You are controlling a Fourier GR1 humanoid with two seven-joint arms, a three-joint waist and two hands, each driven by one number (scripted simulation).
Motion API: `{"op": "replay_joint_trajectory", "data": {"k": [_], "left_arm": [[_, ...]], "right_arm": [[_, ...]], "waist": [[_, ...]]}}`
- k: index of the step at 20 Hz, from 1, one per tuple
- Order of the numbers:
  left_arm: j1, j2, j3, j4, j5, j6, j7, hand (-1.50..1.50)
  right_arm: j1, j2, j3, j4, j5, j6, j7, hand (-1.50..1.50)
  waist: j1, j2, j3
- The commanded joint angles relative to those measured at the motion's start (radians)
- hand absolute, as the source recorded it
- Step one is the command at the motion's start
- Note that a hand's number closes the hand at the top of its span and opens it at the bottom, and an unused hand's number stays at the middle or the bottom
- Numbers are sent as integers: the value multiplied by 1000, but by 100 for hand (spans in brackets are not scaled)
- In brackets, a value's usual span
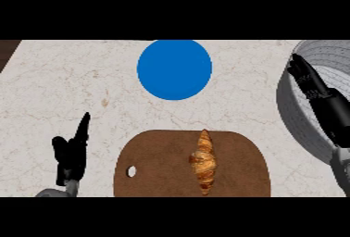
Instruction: Pick the croissant from the cutting board and place it in the basket
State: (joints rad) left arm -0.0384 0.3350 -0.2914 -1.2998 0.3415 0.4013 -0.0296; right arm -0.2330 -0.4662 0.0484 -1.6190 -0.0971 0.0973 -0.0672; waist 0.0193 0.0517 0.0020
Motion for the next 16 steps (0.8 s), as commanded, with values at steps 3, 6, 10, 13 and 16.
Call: {"op": "replay_joint_trajectory", "data": {"k": [3,6,10,13,16], "left_arm": [[-18,101,-8,-85,-41,-44,62,0],[-123,168,-6,-101,-95,-53,86,0],[-120,176,-19,-91,-78,-88,133,0],[-177,183,-3,-84,-71,-95,201,0],[-169,152,-10,-67,-81,-96,170,0]], "right_arm": [[3,161,-11,131,-210,110,-154,150],[43,312,16,150,-358,183,-238,150],[80,456,177,-49,-171,153,-572,-150],[228,461,323,-123,-49,-107,-635,-150],[262,415,303,-194,136,-234,-472,-150]], "waist": [[-1,-40,3],[-10,-30,13],[-25,-54,3],[-46,-59,-1],[-49,-60,-4]]}}
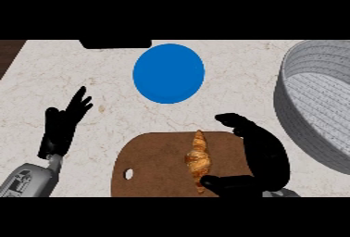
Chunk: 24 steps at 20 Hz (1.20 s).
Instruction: Pick the croissant from the cutting board and place it in the basket
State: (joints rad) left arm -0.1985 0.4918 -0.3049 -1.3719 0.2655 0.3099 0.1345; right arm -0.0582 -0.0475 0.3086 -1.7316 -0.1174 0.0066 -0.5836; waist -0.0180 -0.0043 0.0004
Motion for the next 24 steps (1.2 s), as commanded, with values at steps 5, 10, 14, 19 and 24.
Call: {"op": "replay_joint_trajectory", "data": {"k": [5,10,14,19,24], "left_arm": [[14,25,13,11,-9,-10,10,0],[-37,32,26,1,2,-24,54,0],[-32,10,21,8,-21,-2,49,0],[-52,-40,23,58,-41,-39,16,0],[-38,-42,85,88,-66,-129,-9,0]], "right_arm": [[63,-277,-78,-132,375,-162,304,-150],[106,-553,-74,-255,422,92,484,-150],[128,-666,-78,-415,294,293,640,-150],[87,-672,-129,-591,131,397,885,-150],[111,-572,-137,-583,174,408,914,-150]], "waist": [[-23,-8,-7],[-24,-7,-6],[-9,-2,-4],[10,4,-2],[15,4,-1]]}}
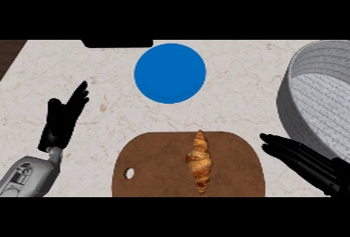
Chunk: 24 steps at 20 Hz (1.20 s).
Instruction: Pick the croissant from the cutting board and place it in the basket
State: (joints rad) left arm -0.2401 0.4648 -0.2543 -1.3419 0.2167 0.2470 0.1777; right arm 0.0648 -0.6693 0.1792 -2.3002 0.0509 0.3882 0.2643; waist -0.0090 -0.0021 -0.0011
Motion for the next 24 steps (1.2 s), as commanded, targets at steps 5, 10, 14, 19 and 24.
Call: {"op": "replay_joint_trajectory", "data": {"k": [5,10,14,19,24], "left_arm": [[39,-52,29,-54,-71,-16,38,0],[18,-74,61,-66,-103,-37,64,0],[-9,-78,127,-5,-101,-105,51,0],[44,-121,133,-36,-165,-99,37,0],[9,-146,157,-51,-185,-119,81,0]], "right_arm": [[42,150,4,5,137,-20,8,-150],[67,231,51,54,290,-52,-47,-150],[34,267,29,196,323,-38,-148,-150],[20,349,108,233,402,-40,-138,-150],[-11,415,147,366,501,-97,-202,-150]], "waist": [[7,1,1],[6,1,1],[7,2,1],[9,2,1],[9,2,1]]}}
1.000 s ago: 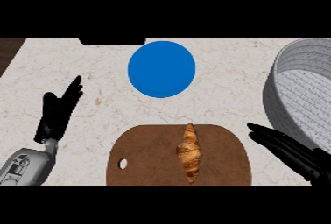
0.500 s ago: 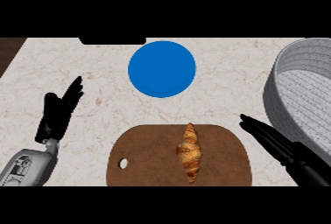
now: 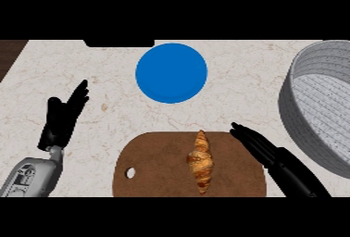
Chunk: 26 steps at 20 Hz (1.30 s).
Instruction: Pick the croissant from the cutting board and place it in the basket
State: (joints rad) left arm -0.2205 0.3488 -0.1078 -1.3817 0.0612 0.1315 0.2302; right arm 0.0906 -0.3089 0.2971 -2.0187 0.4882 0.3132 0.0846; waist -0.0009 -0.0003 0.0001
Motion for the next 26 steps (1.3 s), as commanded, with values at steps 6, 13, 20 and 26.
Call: {"op": "replay_joint_trajectory", "data": {"k": [6,13,20,26], "left_arm": [[-16,-41,45,-32,-75,-28,45,0],[-10,-85,92,5,-92,-67,7,0],[-9,-131,102,73,-157,-55,-66,0],[-12,-133,122,11,-162,-83,25,0]], "right_arm": [[-94,141,55,98,110,-20,35,-150],[-38,153,76,173,170,-64,-86,-150],[-125,184,37,252,176,-25,-69,-150],[-108,284,141,304,265,-73,1,-150]], "waist": [[1,0,0],[-2,0,0],[-2,0,0],[-1,0,0]]}}
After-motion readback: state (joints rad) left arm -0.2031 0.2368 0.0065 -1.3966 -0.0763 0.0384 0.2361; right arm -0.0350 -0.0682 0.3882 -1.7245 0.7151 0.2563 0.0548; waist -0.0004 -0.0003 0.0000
